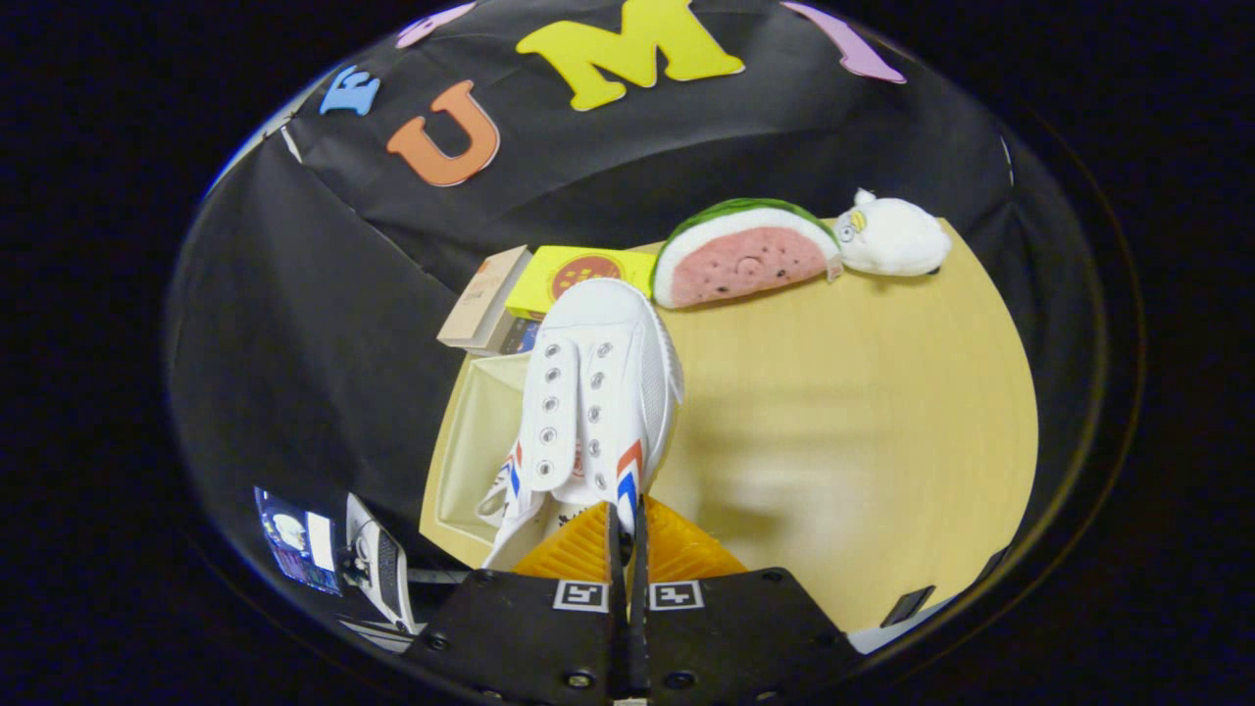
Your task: Open the storage box then place both shoes into the box .Put the left shoe in first, then the right shoe, with the right side of both shoes facing outward in a uniform manner.
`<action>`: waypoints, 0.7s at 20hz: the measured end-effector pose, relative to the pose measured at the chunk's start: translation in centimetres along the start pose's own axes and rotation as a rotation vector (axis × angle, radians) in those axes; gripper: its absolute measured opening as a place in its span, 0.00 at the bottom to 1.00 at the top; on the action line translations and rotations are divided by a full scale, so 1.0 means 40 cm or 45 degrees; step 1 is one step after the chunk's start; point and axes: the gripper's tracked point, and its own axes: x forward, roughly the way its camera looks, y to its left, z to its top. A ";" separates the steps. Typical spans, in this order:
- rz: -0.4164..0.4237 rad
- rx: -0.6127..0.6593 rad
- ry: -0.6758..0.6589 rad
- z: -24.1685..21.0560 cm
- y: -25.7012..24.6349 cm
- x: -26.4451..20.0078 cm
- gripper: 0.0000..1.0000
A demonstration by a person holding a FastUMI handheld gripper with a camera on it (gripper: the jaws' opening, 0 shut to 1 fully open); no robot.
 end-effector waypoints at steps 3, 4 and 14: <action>-0.026 -0.049 0.015 0.010 0.113 0.070 0.00; -0.047 -0.062 0.022 0.009 0.139 0.099 0.00; -0.294 -0.101 0.043 -0.044 0.180 0.316 0.00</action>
